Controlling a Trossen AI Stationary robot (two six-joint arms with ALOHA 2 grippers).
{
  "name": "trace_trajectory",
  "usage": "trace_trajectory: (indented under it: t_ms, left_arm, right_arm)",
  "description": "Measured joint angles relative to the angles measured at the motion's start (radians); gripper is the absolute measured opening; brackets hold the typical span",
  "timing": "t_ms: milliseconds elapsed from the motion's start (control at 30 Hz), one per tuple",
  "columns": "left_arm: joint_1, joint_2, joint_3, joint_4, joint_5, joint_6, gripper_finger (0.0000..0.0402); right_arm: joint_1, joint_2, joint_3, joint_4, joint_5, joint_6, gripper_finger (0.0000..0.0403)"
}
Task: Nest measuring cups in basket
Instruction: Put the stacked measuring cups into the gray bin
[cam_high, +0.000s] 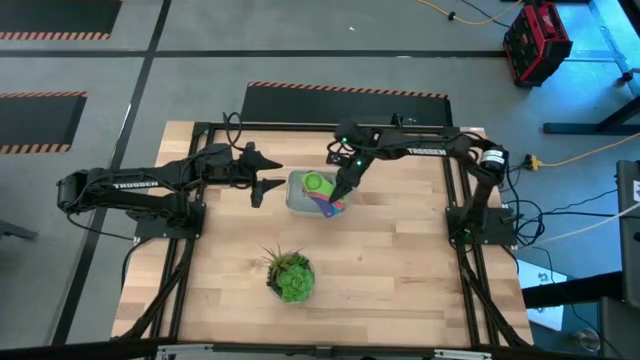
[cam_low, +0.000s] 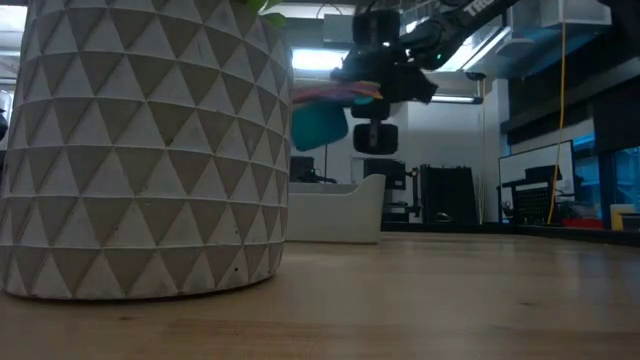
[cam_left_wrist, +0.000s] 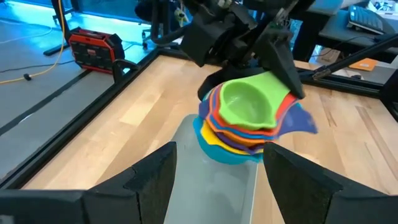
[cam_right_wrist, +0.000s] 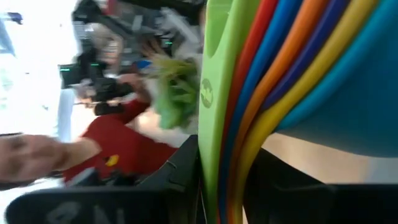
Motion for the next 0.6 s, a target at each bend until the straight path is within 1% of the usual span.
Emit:
trace_trajectory:
  t_ms: [100, 167, 333, 433, 600]
  left_arm:
    - [-0.004, 0.000, 0.000, -0.001, 0.000, 0.000, 0.0234]
    - [-0.008, 0.000, 0.000, 0.001, -0.001, 0.001, 0.0234]
    - [-0.020, 0.000, 0.000, 0.001, 0.000, 0.000, 0.0234]
    - [-0.031, 0.000, 0.000, 0.000, -0.001, 0.000, 0.0234]
    - [-0.045, 0.000, 0.000, 0.001, 0.001, 0.001, 0.0234]
  right_arm:
    - [0.005, -0.013, -0.002, -0.066, 0.109, -0.031, 0.0085]
    - [0.014, -0.013, -0.008, -0.072, 0.166, -0.024, 0.0085]
    - [0.055, -0.010, -0.008, -0.060, 0.264, 0.039, 0.0085]
    - [0.074, -0.009, -0.008, -0.038, 0.297, 0.080, 0.0085]
    - [0.077, 0.016, -0.008, -0.009, 0.303, 0.104, 0.0085]
